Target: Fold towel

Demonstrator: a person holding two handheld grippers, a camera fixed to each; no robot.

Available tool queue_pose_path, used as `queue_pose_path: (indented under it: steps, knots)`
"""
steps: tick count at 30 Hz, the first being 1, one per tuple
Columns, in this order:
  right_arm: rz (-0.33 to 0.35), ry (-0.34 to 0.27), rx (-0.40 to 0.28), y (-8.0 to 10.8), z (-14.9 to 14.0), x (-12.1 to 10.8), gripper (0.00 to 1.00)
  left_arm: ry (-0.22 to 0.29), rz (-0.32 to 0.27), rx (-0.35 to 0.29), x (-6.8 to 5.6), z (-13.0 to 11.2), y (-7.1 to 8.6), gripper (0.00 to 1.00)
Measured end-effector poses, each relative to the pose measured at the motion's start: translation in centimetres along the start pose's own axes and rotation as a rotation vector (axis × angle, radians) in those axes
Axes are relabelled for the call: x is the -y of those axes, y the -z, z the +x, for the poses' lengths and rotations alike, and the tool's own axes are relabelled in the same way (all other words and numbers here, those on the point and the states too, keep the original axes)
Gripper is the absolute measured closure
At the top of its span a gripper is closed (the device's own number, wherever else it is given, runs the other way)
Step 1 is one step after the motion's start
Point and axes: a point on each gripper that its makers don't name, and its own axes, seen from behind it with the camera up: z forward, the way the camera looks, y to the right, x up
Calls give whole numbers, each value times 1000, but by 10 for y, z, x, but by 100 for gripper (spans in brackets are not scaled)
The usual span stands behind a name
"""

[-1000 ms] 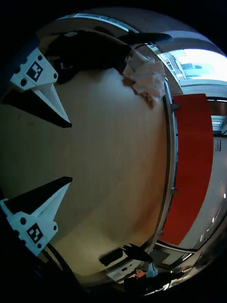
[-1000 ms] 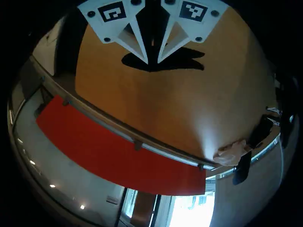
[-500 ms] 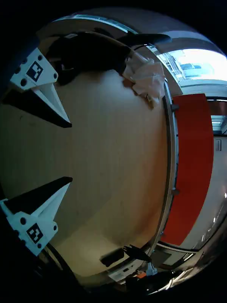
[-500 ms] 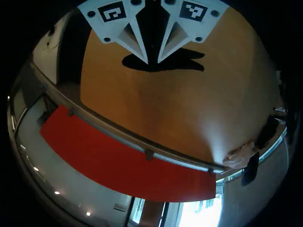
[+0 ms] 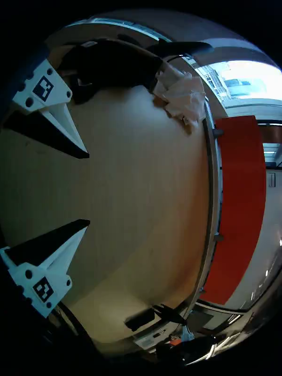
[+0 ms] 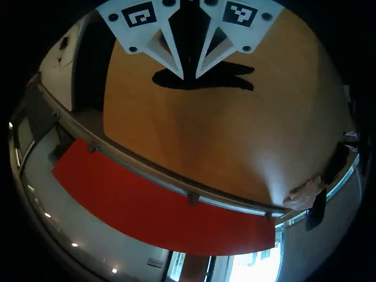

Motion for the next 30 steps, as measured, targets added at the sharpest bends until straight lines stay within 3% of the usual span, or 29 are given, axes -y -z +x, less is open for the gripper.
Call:
queue_pose_path:
  steps: [8,30]
  knots:
    - [-3,-12,16,5,-15,-3,97,-6,-4,-3,-3,2,-1,4]
    - [-18,-61,99,26,-103,-17,97,-28,-10,-1,-5,0,2,4]
